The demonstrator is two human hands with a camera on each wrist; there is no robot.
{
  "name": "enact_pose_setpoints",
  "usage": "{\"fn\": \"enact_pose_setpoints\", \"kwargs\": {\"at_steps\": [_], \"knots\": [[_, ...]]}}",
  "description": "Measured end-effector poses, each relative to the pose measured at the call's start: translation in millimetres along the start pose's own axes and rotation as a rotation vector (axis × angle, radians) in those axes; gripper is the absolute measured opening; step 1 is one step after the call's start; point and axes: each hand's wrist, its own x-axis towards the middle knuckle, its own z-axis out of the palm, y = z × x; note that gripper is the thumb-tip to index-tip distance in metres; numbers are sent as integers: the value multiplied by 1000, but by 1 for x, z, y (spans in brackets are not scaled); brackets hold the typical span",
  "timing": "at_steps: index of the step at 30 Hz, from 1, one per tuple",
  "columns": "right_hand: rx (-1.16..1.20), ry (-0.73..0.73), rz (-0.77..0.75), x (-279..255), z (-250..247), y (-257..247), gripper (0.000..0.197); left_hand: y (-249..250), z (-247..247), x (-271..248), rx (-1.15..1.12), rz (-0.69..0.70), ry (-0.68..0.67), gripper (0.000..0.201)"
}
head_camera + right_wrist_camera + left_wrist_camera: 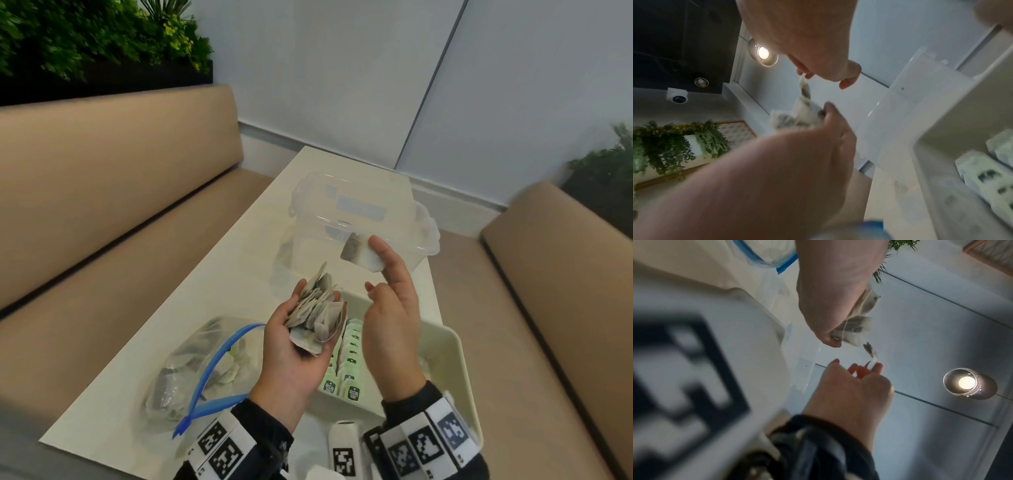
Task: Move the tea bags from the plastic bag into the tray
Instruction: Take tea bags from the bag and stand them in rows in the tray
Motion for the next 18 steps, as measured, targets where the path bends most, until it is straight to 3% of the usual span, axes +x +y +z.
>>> {"fn": "enact_pose_setpoints", "kwargs": {"at_steps": [2, 6, 9, 11, 13, 16, 18], "knots": [[-109, -61, -131, 11, -12, -9, 54, 5, 1, -3, -10, 2, -7, 33], [-568, -188, -518, 38, -47, -25, 39, 14, 0, -7, -37, 11, -51, 29], [-875, -345, -670, 53, -66, -42, 29, 21, -3, -7, -21, 22, -71, 27], [-1026, -462, -670, 60, -74, -47, 20, 24, -6, -8, -11, 26, -102, 33], [-1122, -594, -588, 66, -78, -49, 17, 27, -11, -8, -5, 33, -109, 57], [-1244, -770, -354, 72, -82, -50, 20, 31, -18, -7, -17, 61, -87, 63], [-1244, -811, -187, 76, -84, -47, 22, 35, -20, -7, -8, 75, -78, 63]]}}
